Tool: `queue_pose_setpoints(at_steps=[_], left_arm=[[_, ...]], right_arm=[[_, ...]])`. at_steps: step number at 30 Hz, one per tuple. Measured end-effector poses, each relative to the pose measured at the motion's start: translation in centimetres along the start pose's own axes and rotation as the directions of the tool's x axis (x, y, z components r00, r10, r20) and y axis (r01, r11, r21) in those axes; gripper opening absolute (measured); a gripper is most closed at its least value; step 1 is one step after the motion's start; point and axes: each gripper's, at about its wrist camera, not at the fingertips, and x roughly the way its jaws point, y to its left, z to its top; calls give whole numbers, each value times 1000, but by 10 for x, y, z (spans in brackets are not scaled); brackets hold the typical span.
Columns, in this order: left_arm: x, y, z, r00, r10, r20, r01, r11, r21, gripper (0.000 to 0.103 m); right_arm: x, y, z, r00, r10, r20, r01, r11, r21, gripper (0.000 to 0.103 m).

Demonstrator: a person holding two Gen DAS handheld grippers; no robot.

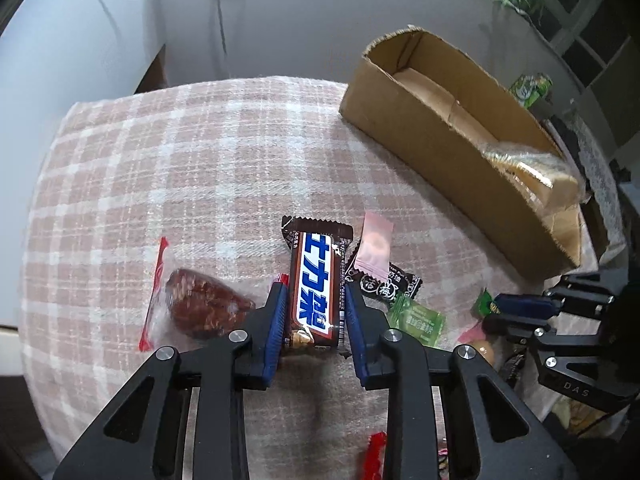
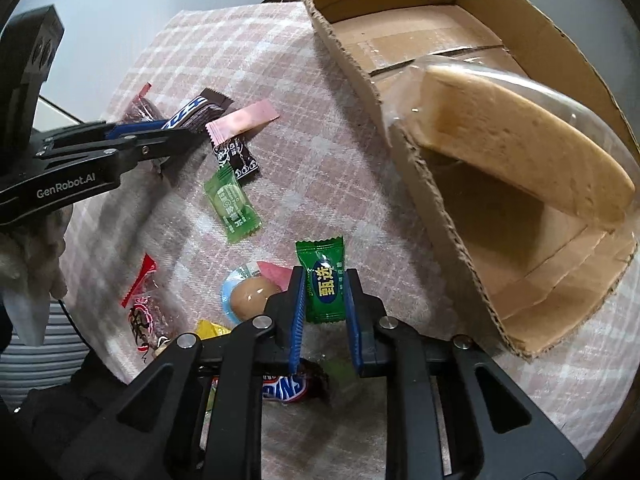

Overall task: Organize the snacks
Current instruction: 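Carry both snacks over the box while the right gripper releases the green candy inside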

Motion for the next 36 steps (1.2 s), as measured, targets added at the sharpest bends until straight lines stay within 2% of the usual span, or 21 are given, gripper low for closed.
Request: queue_pose_setpoints(at_steps=[11,17,24,36], left_arm=[[-28,22,-13,998,-47,42,50,996,-73,27],[-55,26,-11,994,-69,84,75,995,-69,27],[-70,6,16,985,-102,138,108,993,-41,27],[-49,-44,67,981,-114,159,109,993,38,27]], right_arm=[[-45,-7,-14,994,74,86,-79,996,51,19],[-80,-8,-5,983,78,163,-88,995,53,19],[-110,-20,22,971,48,236,-65,996,65,19],[-104,-64,79,965,-48,258,17,993,118,19]])
